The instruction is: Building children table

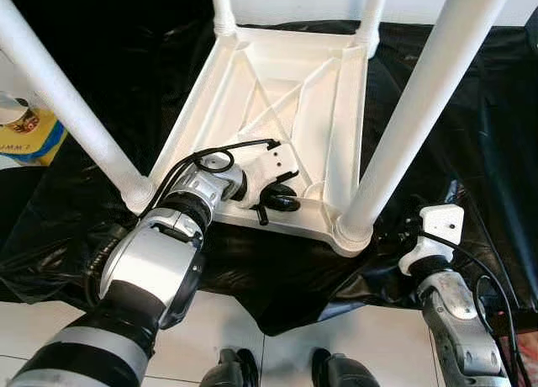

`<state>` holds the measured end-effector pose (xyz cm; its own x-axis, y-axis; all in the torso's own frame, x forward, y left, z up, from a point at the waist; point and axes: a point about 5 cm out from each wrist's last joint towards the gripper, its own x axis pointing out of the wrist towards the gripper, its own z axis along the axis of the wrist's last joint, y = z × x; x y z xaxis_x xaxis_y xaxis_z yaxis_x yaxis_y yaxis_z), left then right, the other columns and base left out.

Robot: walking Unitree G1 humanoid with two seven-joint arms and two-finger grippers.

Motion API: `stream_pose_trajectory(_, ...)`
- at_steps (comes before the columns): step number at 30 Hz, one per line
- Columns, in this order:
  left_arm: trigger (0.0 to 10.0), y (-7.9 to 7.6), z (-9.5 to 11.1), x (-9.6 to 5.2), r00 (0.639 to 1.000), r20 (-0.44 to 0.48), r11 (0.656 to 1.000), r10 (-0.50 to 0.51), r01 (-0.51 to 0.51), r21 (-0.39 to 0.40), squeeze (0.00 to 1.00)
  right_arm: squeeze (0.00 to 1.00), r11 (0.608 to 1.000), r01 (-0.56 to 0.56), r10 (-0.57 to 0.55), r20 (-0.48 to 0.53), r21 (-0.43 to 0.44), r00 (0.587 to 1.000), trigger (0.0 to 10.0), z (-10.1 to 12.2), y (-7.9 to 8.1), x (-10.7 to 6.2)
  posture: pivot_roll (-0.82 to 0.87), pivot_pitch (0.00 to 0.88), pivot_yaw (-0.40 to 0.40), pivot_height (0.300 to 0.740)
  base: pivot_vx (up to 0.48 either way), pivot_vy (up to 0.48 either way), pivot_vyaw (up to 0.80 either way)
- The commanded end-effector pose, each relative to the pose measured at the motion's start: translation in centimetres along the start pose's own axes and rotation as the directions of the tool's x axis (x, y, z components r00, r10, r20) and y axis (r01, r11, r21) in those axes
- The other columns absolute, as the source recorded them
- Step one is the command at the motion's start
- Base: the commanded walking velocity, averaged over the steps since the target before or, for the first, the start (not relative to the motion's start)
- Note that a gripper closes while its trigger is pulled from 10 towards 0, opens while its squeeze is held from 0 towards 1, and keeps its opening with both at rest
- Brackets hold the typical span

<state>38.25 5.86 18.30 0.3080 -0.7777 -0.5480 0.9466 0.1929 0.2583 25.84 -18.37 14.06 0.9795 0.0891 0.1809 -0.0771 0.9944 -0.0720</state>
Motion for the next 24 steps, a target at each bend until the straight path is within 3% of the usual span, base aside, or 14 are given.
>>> stream_pose_trajectory(1,10.0,1.3,-0.6,0.1,0.944,0.023,0.941,0.328,-0.324,-0.094,0.00,0.00,1.000,-0.010,0.010,-0.036,0.001,0.999,10.0,-0.8,0.5,-0.2,-0.15,0.202,0.062,0.740,0.000,0.000,0.00)
stream_pose_trajectory(3,10.0,1.2,-0.6,0.2,0.942,0.027,0.938,0.335,-0.330,-0.106,0.00,0.00,1.000,0.003,-0.003,-0.038,-0.003,0.999,10.0,-0.8,0.3,-0.1,-0.15,0.202,0.062,0.740,0.000,0.000,0.00)
stream_pose_trajectory(4,10.0,1.2,-0.6,0.2,0.940,0.043,0.935,0.338,-0.330,-0.133,1.00,0.00,1.000,0.026,-0.026,-0.037,-0.010,0.999,10.0,-0.8,0.0,-0.1,-0.15,0.203,0.064,0.740,0.000,0.000,0.00)
stream_pose_trajectory(11,10.0,1.3,-0.4,-0.1,0.935,0.097,0.936,0.341,-0.328,-0.130,1.00,0.00,0.998,0.064,-0.064,-0.013,-0.006,0.998,10.0,-0.4,-0.8,-0.3,-0.15,0.201,0.066,0.740,0.000,0.000,0.00)
stream_pose_trajectory(12,10.0,1.5,-0.2,-0.4,0.929,0.124,0.933,0.350,-0.334,-0.132,0.00,0.00,0.997,0.078,-0.078,-0.005,0.003,0.997,10.0,-0.2,-0.9,-0.4,-0.16,0.197,0.068,0.740,0.000,0.000,0.00)
stream_pose_trajectory(18,10.0,2.6,0.4,-2.5,0.875,0.240,0.905,0.421,-0.387,-0.177,0.00,0.00,0.993,0.093,-0.095,0.029,0.066,0.995,10.0,0.5,-1.2,-1.0,-0.16,0.193,0.072,0.740,0.000,0.000,0.00)
stream_pose_trajectory(20,10.0,3.2,0.2,-3.9,0.828,0.290,0.875,0.479,-0.424,-0.236,0.00,0.00,0.994,0.062,-0.067,0.048,0.093,0.997,10.0,1.0,-1.2,-1.5,-0.16,0.189,0.076,0.740,0.000,0.000,0.00)
stream_pose_trajectory(21,10.0,3.2,0.2,-3.9,0.828,0.290,0.875,0.479,-0.424,-0.236,0.00,0.00,0.994,0.062,-0.067,0.048,0.093,0.997,10.0,1.0,-1.2,-1.5,-0.16,0.189,0.076,0.740,0.000,0.000,0.00)
stream_pose_trajectory(23,10.0,3.3,-0.5,-6.3,0.758,0.342,0.830,0.555,-0.479,-0.284,0.00,0.00,0.992,-0.016,0.008,0.065,0.125,0.998,10.0,2.0,-1.3,-2.5,-0.16,0.187,0.075,0.740,0.000,0.000,0.00)
stream_pose_trajectory(24,10.0,3.3,-0.5,-6.3,0.758,0.342,0.830,0.555,-0.479,-0.284,0.00,0.00,0.992,-0.016,0.008,0.065,0.125,0.998,10.0,2.0,-1.3,-2.5,-0.16,0.187,0.075,0.740,0.000,0.000,0.00)
